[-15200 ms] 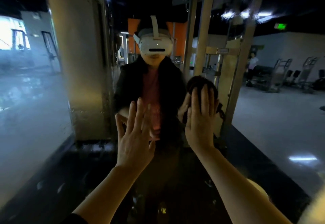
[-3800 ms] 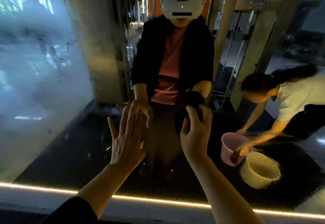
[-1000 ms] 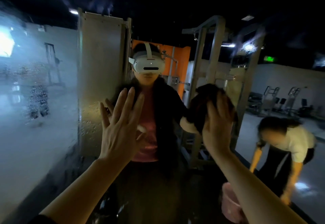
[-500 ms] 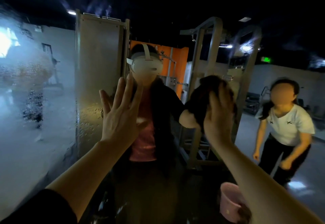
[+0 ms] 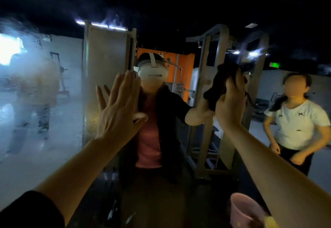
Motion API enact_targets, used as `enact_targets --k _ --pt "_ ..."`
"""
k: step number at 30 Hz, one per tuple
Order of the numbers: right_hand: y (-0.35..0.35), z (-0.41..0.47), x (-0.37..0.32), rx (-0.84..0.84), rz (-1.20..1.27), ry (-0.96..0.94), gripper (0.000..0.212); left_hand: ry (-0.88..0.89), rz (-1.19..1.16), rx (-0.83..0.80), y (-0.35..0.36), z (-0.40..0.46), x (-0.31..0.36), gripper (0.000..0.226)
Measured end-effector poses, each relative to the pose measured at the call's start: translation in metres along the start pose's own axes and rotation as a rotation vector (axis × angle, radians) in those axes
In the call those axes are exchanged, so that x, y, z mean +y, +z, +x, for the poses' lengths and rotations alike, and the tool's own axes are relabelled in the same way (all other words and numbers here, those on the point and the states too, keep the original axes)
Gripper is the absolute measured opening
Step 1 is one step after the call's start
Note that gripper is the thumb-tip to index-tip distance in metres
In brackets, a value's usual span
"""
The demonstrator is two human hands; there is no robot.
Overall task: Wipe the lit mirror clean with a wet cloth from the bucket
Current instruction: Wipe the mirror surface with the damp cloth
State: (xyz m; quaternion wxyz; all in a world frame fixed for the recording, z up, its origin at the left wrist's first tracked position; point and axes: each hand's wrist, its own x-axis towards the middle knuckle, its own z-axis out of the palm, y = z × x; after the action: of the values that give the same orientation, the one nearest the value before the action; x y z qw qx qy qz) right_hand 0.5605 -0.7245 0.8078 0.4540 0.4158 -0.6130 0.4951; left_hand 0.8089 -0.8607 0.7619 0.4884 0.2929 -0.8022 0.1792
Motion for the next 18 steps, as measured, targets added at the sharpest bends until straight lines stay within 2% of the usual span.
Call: enact_targets --k 3,4,7,9,14,16,18 --pt "0.018 0.012 -0.030 -0.024 0.002 -0.119 0.042 -0.029 -0.028 -0.029 -0.004 0.011 -0.005 0.110" --pt "0.024 0.003 -0.043 -0.072 -0.020 -0.187 0.040 -0.042 -0.046 -0.041 -0.004 0.013 -0.005 0.111" --pt "0.037 -0.047 -0.061 -0.297 -0.056 -0.415 0.063 -0.055 -0.076 -0.052 0.001 0.008 -0.005 0.117" --pt "0.035 -0.067 -0.052 -0.376 -0.053 -0.533 0.055 -0.046 -0.047 -0.058 0.004 0.000 -0.007 0.125" --pt "0.030 -0.032 -0.058 -0.198 -0.009 -0.265 0.044 -0.091 -0.028 -0.044 0.007 -0.018 -0.020 0.134" --pt "0.043 -0.035 -0.072 -0.233 0.025 -0.349 0.047 -0.130 -0.029 -0.038 0.011 -0.028 -0.023 0.134" --pt "0.055 -0.058 -0.077 -0.301 -0.006 -0.530 0.049 -0.161 -0.043 -0.037 0.017 -0.040 -0.025 0.134"
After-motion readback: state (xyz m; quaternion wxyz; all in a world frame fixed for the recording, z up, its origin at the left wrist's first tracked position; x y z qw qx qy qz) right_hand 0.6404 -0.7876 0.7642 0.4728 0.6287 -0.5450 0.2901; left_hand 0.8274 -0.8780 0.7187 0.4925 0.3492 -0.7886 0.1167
